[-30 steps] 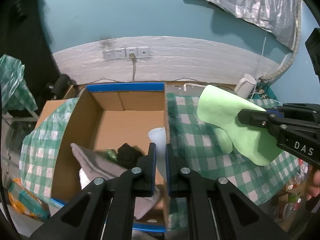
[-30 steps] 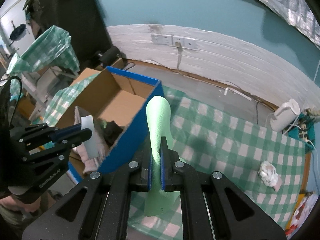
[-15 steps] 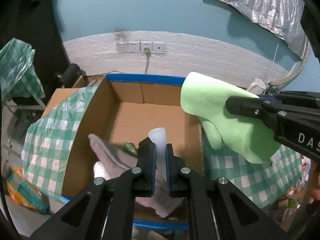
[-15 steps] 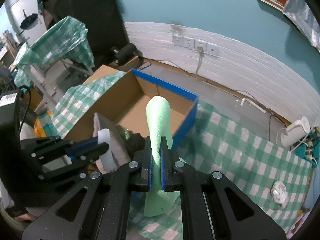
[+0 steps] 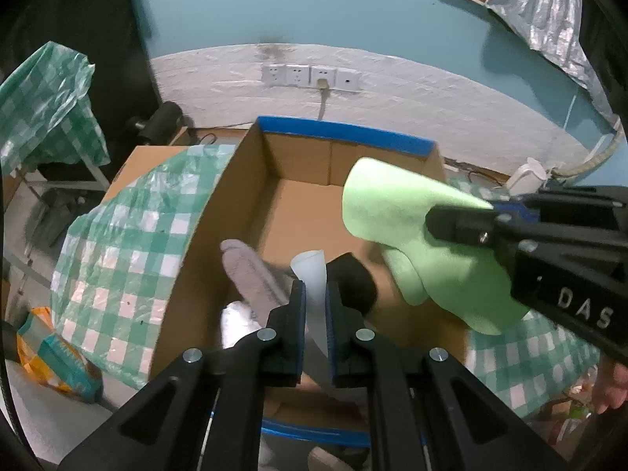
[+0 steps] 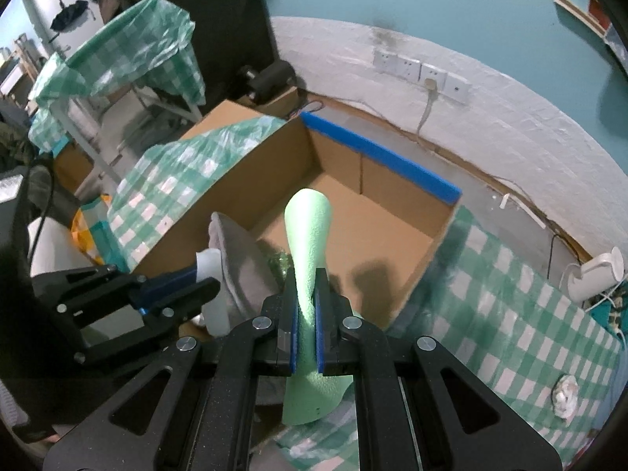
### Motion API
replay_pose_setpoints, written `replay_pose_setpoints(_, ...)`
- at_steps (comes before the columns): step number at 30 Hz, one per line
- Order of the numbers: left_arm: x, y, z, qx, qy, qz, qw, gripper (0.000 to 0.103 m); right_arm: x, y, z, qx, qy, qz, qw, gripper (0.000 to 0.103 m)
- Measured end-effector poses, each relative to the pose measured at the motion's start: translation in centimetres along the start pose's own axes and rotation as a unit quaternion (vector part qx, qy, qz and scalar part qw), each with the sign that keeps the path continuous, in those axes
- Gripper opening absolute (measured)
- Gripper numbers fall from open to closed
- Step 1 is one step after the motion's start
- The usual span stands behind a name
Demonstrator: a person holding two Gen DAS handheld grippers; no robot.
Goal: Organize soft objects
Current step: 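Carry the foam strip with the left gripper while the right carries the cloth into the box, then open the right gripper to drop the cloth while the left releases the foam strip in the box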
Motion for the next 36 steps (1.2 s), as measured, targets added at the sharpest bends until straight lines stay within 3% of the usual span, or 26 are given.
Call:
replay_pose_setpoints(5, -0.6, 1.2, 0.3, 0.004, 0.009, -0.018, 0.9998, 0.021, -1.4, 0.2, 0.5, -0.008, 0.013, -0.013, 1.0, 0.007)
replay_pose_setpoints(6, -0.7, 1.4, 0.4, 0.005, 0.01, -0.019, 0.9997, 0.024, -1.6, -0.1, 0.6, -0.011, 0.014, -0.008, 1.0, 0.011)
replay_pose_setpoints(8, -0.8, 1.6, 0.4, 0.009, 0.013, -0.02, 0.9997, 0.028, -1.7, -0.6, 0.9, -0.013, 0.015, 0.001, 1.0, 0.031)
replay_pose_setpoints(14, -0.7, 1.6, 0.1, 0.013, 0.013, -0.017, 0.9997, 0.028, -1.3, -1.7, 1.1, -0.023, 0.006, 0.014, 1.0, 0.051)
replay_pose_setpoints(34, -0.9, -1.5, 0.0, -0.006, 0.018, -0.007, 0.9998, 0.029, 1.2, -6.2, 3.0, -0.052, -0.012, 0.031, 0.998, 0.056)
replay_pose_setpoints(36, -1.1, -2.1, 0.0, -0.01, 0.02, -0.006, 0.9997, 0.036, 1.4, -6.7, 3.4, -0.056, -0.012, 0.033, 0.998, 0.056)
Point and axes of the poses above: each gripper's, at about its wrist camera, not at the fingertips, and x roughly against the way its jaws point, y to its left, z to its underside, the point moved 10 cm from there along -x, roughly the way its jaws point, and after that the axes turned 2 degrees about z, right-handed, at the moved point
